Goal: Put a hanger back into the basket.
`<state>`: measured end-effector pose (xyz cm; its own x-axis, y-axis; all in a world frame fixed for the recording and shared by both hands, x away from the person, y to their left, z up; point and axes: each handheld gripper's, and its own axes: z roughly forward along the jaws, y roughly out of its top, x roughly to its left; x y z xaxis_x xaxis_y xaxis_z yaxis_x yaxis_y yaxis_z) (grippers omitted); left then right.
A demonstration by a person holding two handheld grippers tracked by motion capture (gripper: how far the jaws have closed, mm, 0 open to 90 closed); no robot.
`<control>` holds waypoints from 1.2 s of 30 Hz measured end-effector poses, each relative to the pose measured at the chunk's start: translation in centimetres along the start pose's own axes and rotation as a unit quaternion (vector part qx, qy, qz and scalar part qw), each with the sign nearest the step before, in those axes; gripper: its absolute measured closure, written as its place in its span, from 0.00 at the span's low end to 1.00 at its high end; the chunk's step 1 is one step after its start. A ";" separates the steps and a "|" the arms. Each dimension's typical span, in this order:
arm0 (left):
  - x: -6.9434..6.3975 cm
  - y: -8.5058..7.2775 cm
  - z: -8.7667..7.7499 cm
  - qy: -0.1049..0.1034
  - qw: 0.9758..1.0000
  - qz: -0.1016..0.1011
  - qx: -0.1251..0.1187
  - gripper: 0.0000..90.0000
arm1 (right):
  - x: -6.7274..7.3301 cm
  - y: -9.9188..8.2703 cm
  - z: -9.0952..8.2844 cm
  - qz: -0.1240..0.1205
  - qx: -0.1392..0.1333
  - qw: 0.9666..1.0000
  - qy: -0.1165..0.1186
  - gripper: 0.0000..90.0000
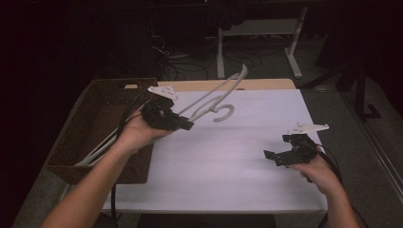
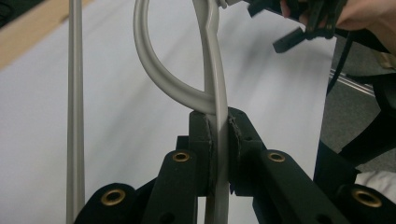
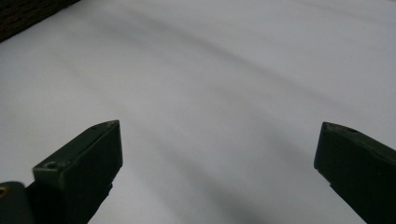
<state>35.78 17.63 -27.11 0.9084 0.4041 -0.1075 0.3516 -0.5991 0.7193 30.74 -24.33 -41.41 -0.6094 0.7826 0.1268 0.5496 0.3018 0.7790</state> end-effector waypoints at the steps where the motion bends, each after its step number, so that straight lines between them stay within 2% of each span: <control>1: 0.2 0.0 -0.7 0.006 1.000 0.000 -0.001 0.91 | 0.2 -0.1 0.1 0.000 0.000 1.000 0.002 0.01; 3: 1.0 -0.3 -2.8 0.022 1.000 -0.002 -0.008 0.91 | 0.3 -0.2 0.2 -0.004 0.000 1.000 0.005 0.01; 7: 2.7 -1.5 -5.8 0.047 0.999 -0.007 -0.016 0.91 | 0.5 -0.2 0.8 -0.006 -0.003 1.000 0.009 0.01; 13: 5.0 -4.4 -8.9 0.073 0.997 -0.014 -0.010 0.91 | 0.9 -0.3 1.4 -0.012 0.006 1.000 0.005 0.01; 19: 6.9 -8.2 -10.6 0.094 0.995 -0.027 -0.002 0.91 | 0.9 -0.4 1.4 -0.011 0.004 1.000 0.001 0.01; 24: 8.5 -11.9 -11.5 0.104 0.993 -0.057 0.007 0.91 | 0.6 -0.6 1.4 -0.006 0.005 1.000 -0.004 0.01; 29: 9.1 -14.7 -12.6 0.113 0.990 -0.083 0.004 0.91 | 0.4 -0.6 1.3 -0.002 0.004 1.000 -0.008 0.01; 36: 9.3 -17.3 -13.4 0.115 0.987 -0.108 0.009 0.91 | 0.4 -0.6 1.4 -0.006 0.006 1.000 -0.008 0.01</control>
<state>35.12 41.02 -31.35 0.7372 0.6686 -0.0974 0.5372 -0.4927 0.6846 31.00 -23.42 -42.70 -0.6076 0.7869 0.1077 0.5484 0.3175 0.7736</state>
